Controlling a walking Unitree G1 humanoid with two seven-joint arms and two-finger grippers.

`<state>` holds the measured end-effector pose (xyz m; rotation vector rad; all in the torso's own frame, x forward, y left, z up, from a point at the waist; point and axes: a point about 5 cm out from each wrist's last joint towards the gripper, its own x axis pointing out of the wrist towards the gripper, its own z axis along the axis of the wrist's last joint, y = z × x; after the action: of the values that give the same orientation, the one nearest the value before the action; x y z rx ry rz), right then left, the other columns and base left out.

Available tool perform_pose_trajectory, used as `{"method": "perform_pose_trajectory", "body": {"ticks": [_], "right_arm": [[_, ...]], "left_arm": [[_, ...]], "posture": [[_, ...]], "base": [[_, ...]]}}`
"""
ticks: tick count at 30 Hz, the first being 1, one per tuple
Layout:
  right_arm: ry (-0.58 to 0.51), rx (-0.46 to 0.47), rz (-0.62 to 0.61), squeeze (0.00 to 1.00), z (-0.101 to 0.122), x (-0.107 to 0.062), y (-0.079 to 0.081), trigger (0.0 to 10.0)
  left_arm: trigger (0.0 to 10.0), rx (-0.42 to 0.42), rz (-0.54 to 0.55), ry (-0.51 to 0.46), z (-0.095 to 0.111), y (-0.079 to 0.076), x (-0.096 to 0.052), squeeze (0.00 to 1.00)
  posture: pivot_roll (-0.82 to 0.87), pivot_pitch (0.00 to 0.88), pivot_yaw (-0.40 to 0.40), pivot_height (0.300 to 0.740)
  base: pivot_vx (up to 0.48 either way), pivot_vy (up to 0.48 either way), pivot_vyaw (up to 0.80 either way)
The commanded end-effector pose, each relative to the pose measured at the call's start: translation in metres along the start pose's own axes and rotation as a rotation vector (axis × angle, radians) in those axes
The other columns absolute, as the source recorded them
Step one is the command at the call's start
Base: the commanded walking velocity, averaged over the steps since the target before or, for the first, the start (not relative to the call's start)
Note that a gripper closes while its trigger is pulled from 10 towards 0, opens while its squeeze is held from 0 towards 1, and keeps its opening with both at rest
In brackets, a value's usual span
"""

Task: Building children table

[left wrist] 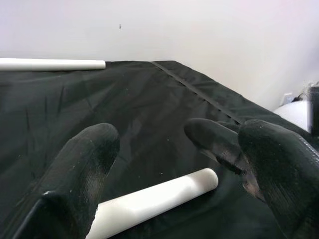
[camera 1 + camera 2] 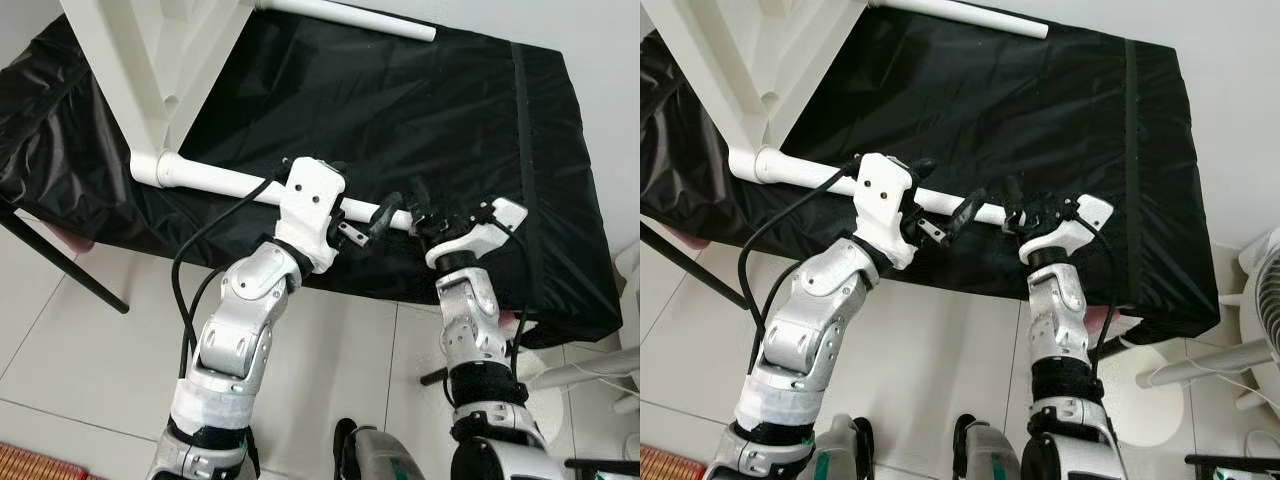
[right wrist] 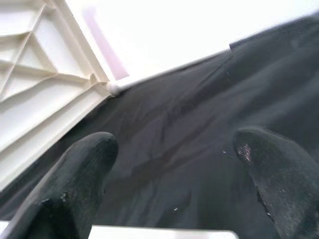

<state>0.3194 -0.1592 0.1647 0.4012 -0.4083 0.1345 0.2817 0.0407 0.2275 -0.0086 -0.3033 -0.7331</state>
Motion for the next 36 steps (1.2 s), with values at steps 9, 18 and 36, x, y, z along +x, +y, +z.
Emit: {"method": "perform_pose_trajectory", "body": {"ticks": [9,18,36], "right_arm": [[-0.046,-0.265,-0.149,0.00,0.013,-0.029,0.007,10.0],[-0.023,-0.466,-0.255,0.00,0.030,-0.040,-0.007,10.0],[0.045,-0.590,-0.261,0.00,0.010,-0.072,-0.007,10.0]], "left_arm": [[10.0,0.001,0.106,0.041,-0.010,0.016,0.000,0.00],[10.0,-0.037,0.119,0.053,-0.016,0.037,0.013,0.00],[10.0,-0.099,0.191,0.059,-0.058,0.042,0.001,0.00]], "posture": [[0.10,0.148,-0.019,0.740],[0.08,0.080,-0.012,0.740],[0.00,0.000,0.025,0.740]], "base": [[0.000,0.000,0.00],[0.000,0.000,0.00],[0.000,0.000,0.00]]}}
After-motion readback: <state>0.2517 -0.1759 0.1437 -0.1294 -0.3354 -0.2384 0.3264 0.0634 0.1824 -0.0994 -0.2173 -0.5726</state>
